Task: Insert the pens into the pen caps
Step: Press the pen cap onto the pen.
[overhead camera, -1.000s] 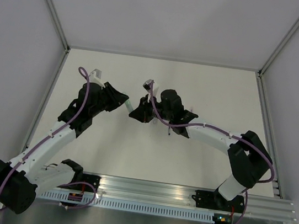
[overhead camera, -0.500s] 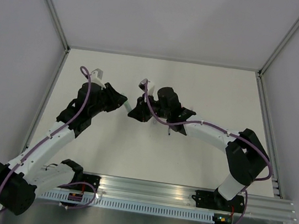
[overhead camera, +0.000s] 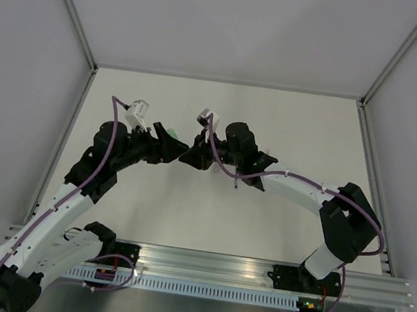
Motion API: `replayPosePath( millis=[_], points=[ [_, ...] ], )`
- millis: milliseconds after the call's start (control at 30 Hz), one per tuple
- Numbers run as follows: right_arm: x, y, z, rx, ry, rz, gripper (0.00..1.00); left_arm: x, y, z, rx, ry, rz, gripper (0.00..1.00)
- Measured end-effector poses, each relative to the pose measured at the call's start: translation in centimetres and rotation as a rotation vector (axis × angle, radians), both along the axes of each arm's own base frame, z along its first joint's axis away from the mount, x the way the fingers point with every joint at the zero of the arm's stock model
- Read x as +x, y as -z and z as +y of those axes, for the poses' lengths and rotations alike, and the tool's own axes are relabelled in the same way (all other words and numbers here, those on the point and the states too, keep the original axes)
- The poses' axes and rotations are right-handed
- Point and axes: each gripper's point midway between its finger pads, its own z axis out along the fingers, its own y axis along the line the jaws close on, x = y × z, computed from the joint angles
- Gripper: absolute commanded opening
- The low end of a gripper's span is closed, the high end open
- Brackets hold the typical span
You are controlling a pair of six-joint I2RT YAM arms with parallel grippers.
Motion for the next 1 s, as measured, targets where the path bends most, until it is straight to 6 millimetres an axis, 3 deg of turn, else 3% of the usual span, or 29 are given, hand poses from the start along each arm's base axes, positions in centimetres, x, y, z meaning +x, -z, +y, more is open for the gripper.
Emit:
replayPosePath(
  millis=[133, 367, 533, 1000],
  points=[
    [-1.9, -0.8, -0.6, 0.032, -0.047, 0.017, 0.0, -1.2, -1.3, -0.3, 0.002, 0.068, -0.085, 0.85],
    [-5.0, -3.4, -1.8, 0.123, -0.117, 0.029, 0.0, -3.9, -2.2, -0.8, -0.005, 0.187, -0.175, 0.85],
    [-6.9, -5.3, -2.8, 0.186, -0.153, 0.017, 0.0, -5.5, -3.9, -0.5, -0.016, 0.225, -0.263, 0.86],
    [-9.6, -7.9, -3.1, 0.302, -0.263, 0.057, 0.0, -5.0, -6.5, -1.3, -0.046, 0.257, -0.391, 0.83]
  ],
)
